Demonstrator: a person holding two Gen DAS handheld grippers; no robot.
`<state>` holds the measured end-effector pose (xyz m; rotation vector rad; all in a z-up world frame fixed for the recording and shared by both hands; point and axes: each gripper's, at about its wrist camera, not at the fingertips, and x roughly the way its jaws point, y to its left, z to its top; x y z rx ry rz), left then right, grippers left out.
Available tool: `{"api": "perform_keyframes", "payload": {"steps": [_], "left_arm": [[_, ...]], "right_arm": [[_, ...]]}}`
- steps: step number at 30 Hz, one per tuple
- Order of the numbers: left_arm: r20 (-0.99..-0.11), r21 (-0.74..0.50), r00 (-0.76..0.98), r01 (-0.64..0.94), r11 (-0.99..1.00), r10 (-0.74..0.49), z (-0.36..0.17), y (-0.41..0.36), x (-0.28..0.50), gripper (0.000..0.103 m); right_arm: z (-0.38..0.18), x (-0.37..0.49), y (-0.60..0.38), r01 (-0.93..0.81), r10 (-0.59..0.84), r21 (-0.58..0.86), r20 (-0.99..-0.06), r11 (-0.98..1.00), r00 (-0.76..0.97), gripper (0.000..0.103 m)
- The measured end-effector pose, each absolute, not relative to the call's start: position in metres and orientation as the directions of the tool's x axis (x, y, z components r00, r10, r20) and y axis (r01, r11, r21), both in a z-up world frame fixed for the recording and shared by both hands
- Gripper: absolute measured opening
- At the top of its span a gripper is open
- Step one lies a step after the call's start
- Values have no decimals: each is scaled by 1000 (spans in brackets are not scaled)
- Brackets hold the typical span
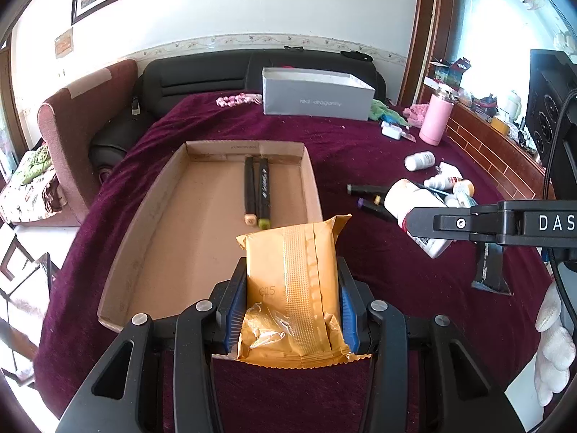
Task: Organize objects
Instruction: 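Carry packet and pill bottle into the box and open both tools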
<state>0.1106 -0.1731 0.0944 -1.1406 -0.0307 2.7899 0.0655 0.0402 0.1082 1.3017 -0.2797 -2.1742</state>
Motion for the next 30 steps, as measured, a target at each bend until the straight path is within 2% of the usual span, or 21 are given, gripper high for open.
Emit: {"api": "perform_keyframes", "payload": {"steps": [5, 10, 14, 18, 23, 30], "left_arm": [[-666, -49, -738, -101, -994, 108, 125, -190, 94, 38], [-615, 33, -787, -77, -996, 41, 164, -207, 66, 39], [-635, 78, -773, -33, -996, -24, 170, -226, 25, 39], [-702, 25, -712, 1, -1000, -18, 149, -253, -23, 39], [-773, -37, -634, 28, -999, 11, 98, -272, -68, 39], [-834, -71, -552, 65, -995, 23, 40, -283, -102, 38]], "right_arm": [[126, 54, 26, 398, -603, 467, -709, -789, -364, 33], [156, 32, 5, 433, -640, 482, -662, -762, -390, 33], [166, 2, -20, 435, -645, 487, -665, -757, -377, 33], [155, -31, -47, 416, -641, 502, -691, -759, -336, 33], [115, -70, -72, 337, -650, 564, -714, -754, -259, 33], [65, -103, -92, 257, -635, 584, -744, -770, -207, 33]]}}
